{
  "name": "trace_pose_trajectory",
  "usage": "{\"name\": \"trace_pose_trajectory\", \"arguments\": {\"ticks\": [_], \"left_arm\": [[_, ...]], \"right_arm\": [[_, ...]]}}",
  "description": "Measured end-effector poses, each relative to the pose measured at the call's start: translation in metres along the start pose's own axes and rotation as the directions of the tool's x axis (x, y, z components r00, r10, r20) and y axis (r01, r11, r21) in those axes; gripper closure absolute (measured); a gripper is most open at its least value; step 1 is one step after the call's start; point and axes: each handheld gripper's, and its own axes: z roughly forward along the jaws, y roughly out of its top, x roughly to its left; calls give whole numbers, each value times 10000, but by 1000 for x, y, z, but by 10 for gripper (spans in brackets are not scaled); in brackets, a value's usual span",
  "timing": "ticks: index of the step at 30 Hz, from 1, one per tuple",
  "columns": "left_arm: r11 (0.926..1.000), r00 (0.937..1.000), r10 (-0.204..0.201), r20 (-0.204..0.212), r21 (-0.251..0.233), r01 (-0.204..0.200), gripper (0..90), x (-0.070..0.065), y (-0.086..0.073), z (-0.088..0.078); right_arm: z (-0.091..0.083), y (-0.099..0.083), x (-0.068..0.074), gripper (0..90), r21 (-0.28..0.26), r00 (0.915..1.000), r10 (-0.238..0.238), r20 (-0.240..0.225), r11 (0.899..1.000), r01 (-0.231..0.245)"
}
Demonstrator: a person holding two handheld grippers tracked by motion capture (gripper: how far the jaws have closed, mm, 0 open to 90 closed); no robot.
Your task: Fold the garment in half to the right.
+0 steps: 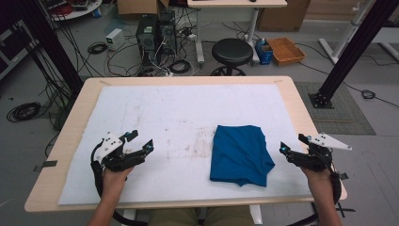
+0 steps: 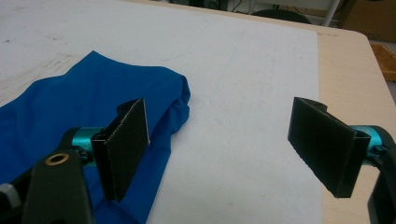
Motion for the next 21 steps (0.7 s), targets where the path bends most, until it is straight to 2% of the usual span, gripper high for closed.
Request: {"name": "trace_pose_trajectory", "arguments": {"ticks": [10,21], "left_arm": [[10000,10000,69,50,-10,-69,268,-1,-1,-2],[9997,9995,222,214,109,-225,268,-6,-1,3]], "right_arm": [[-8,-1,1,200,-15,9999,-137,17,9999,137],[-15,-4,0,200,-79,10000,-35,22,10000,35]]}}
